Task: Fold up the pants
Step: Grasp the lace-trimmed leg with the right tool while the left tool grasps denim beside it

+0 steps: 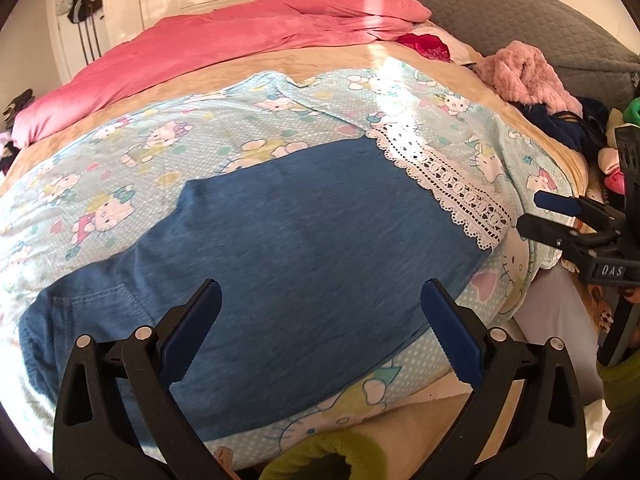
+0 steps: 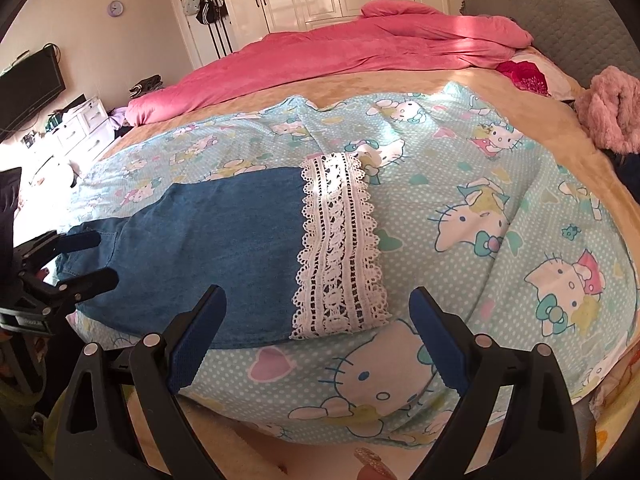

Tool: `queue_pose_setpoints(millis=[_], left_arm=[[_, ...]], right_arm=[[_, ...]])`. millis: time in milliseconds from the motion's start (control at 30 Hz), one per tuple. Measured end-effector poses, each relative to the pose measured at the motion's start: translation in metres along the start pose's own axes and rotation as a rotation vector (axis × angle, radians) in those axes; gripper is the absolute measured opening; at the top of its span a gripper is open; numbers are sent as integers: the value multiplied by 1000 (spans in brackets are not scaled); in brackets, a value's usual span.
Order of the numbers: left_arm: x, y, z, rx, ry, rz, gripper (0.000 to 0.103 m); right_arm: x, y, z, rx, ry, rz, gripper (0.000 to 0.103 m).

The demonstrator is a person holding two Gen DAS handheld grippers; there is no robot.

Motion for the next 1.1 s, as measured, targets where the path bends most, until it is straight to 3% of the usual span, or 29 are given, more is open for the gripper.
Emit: queue_pose_setpoints(millis=[500, 700, 900, 1033, 1100], left_arm=[[-50, -38, -19, 13, -75, -6, 94], [-80, -72, -16, -4, -126, 10, 94], [-108, -121, -9, 75, -126, 66, 94], [-116, -151, -2, 18, -180, 97, 93], [-118, -163, -6, 30, -189, 118, 93]], right_arm=[[7, -16, -3, -51, -40, 22, 92], [3, -34, -7, -74, -105, 26, 92], [4, -54, -13, -89, -188, 58, 92], [3, -60, -14, -91, -190, 56, 92], [3, -63, -14, -89, -191, 59, 92]])
Point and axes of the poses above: each gripper's, at about its wrist camera, not at the fingertips, and y roughly against the way its jaws point, z to its left, x to its underside, the point moved 9 cm from there along -y, roughly the way its jaws point
